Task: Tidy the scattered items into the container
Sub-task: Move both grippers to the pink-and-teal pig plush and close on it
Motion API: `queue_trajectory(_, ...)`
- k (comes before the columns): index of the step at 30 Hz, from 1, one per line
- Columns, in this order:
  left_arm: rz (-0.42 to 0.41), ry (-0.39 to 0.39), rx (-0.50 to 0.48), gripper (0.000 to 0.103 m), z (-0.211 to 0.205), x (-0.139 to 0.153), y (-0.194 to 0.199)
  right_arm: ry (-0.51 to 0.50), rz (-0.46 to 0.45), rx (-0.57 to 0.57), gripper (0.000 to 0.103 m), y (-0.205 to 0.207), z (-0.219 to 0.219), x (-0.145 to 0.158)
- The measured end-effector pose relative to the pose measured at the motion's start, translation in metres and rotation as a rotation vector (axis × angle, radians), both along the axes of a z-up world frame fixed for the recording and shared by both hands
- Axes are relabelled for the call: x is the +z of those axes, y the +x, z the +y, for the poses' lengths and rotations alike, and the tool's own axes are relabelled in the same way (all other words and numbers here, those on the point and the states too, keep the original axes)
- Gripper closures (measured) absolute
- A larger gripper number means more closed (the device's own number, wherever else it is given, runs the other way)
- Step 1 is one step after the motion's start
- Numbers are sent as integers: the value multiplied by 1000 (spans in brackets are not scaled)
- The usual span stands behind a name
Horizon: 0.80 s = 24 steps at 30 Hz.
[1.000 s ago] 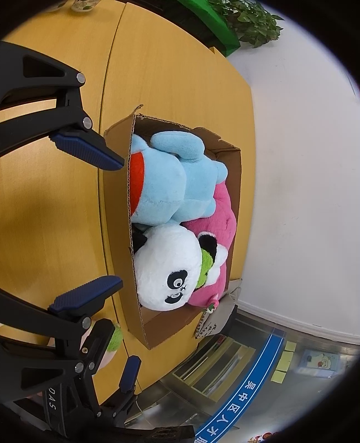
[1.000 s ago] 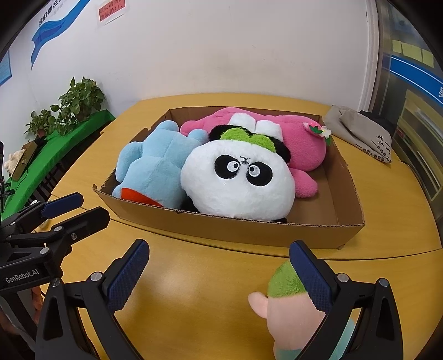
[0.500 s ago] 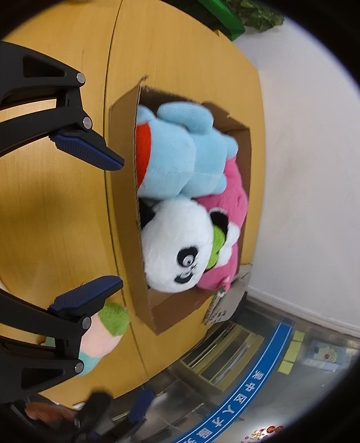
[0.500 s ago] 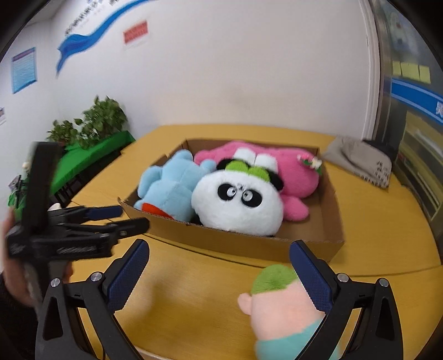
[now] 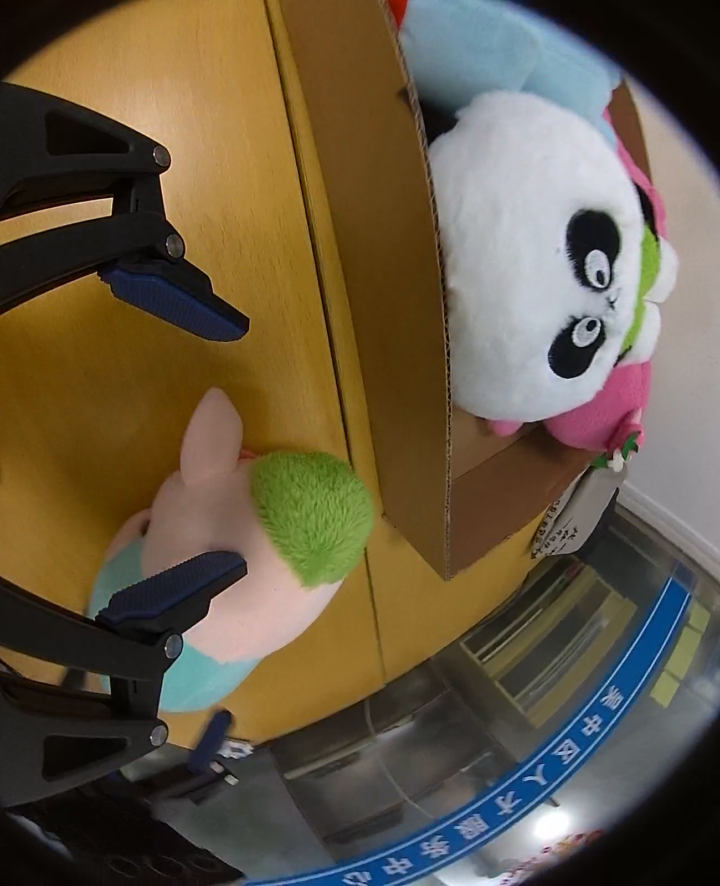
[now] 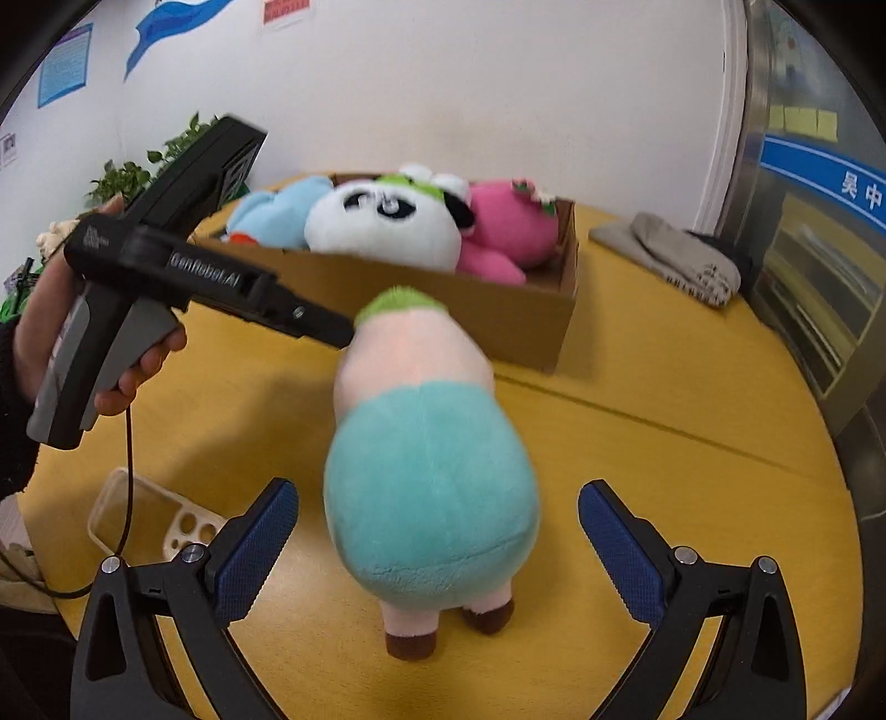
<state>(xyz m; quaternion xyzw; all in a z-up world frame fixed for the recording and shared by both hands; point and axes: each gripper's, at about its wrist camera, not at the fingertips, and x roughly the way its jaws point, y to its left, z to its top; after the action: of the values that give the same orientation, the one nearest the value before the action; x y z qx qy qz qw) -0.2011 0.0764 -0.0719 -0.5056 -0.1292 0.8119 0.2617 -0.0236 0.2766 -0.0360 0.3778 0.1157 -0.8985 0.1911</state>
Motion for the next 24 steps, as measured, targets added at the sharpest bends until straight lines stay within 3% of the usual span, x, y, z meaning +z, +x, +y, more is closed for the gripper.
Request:
queue_trajectory(2,-4,38,17,25,-1,-3,-7,15,-24,-11,16,-4,-5,-9)
queue_trajectory(8,22,84,8,25,-9,2,-11,-10,-62,10,28,2,-6,-13)
queue_trajectory(16,117,154,-63,25,-4,23,-14,9,-89,32,27,16,-14,-25)
queue_trajectory(19,168,183,-103,24,2,36,-13,8,-129,38,32,11,-11,-32)
queue_trajectory(23,149,91,-189,24,32,32,-27,28,-160,49,34,11,-12,-44)
queue_trajectory(24,133,58,-212,24,41,27,-31,19,-157,51,29,12,-12,-43)
